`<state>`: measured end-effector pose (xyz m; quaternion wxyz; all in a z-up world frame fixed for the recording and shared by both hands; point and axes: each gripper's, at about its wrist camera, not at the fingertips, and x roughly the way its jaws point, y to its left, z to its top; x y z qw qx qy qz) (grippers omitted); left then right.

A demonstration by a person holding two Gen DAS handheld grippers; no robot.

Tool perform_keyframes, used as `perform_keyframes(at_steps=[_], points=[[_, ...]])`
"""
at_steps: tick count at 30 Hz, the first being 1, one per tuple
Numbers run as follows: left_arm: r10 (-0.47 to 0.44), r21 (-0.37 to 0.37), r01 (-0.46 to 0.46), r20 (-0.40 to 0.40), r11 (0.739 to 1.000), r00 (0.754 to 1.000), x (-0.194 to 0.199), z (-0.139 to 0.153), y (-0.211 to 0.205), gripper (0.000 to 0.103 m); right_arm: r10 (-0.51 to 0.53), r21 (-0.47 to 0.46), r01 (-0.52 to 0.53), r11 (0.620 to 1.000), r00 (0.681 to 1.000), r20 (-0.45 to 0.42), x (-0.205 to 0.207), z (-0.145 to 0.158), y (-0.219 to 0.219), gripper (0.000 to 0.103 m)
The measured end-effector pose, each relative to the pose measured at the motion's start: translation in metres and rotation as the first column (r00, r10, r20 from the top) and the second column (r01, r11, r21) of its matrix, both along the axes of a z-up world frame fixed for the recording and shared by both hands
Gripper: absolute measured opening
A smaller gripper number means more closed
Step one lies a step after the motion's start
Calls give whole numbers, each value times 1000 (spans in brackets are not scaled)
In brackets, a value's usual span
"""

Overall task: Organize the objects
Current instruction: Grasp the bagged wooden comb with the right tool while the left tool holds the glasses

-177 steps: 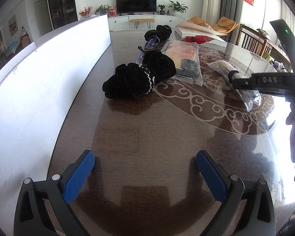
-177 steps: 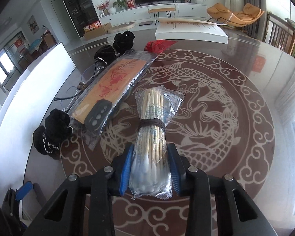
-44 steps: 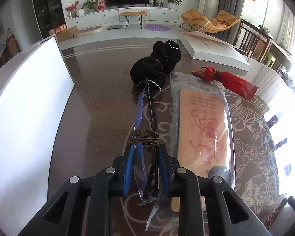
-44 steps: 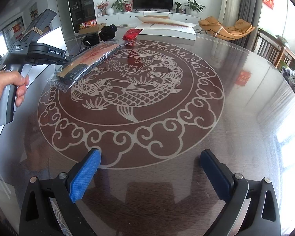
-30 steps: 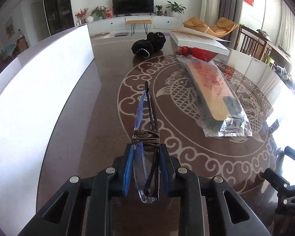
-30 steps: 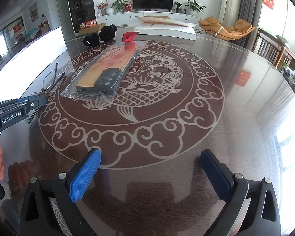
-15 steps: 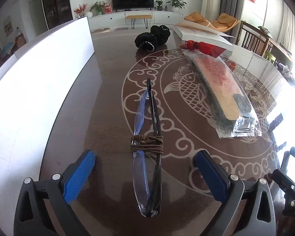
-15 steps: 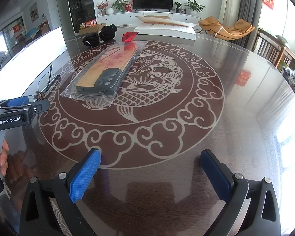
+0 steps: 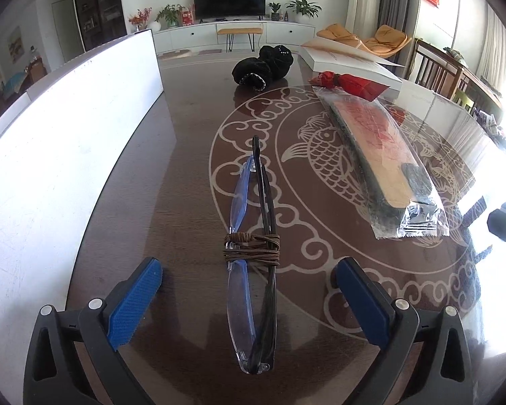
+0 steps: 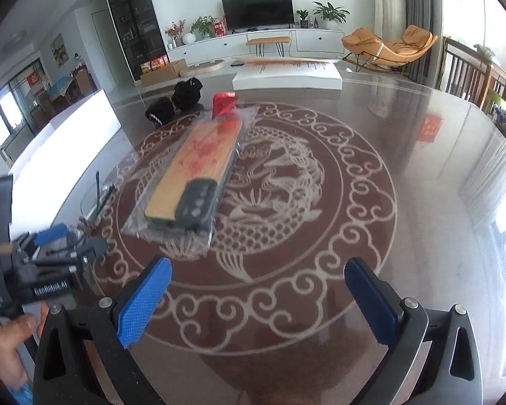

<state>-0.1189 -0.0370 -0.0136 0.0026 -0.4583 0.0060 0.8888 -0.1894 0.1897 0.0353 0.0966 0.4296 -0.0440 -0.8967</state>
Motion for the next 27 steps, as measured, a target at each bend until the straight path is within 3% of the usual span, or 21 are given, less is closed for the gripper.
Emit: perform_keyframes(at_steps=[5, 9, 11, 13, 15, 16, 17, 27], points=[[0, 0, 0, 0, 1000, 1000, 0, 0, 0, 103, 19, 24, -25, 999, 975, 222, -101, -20, -51, 103], [0, 0, 0, 0, 1000, 1000, 0, 0, 0, 103, -20, 44, 7, 999, 958, 285, -129, -41, -79, 103], [0, 0, 0, 0, 1000, 1000, 0, 0, 0, 103, -34, 98, 7, 995, 962, 271, -131, -44, -91, 103], [0, 1, 0, 0, 1000, 1000, 0, 0, 0, 103, -33, 139, -3, 990, 966, 256, -129, -45, -97, 103], [-1, 1, 1, 0, 1000, 1000, 0, 0, 0, 103, -32, 197, -11, 980, 976, 214, -121, -45, -99, 92], [-1, 1, 1, 0, 1000, 1000, 0, 0, 0, 103, -13, 192, -24, 981, 981, 191, -115, -44, -97, 81], [-1, 1, 1, 0, 1000, 1000, 0, 0, 0, 103, -6, 190, -29, 981, 983, 185, -109, -43, -93, 78], [-1, 1, 1, 0, 1000, 1000, 0, 0, 0, 103, 24, 186, -42, 982, 995, 97, 7, -40, -18, 78]])
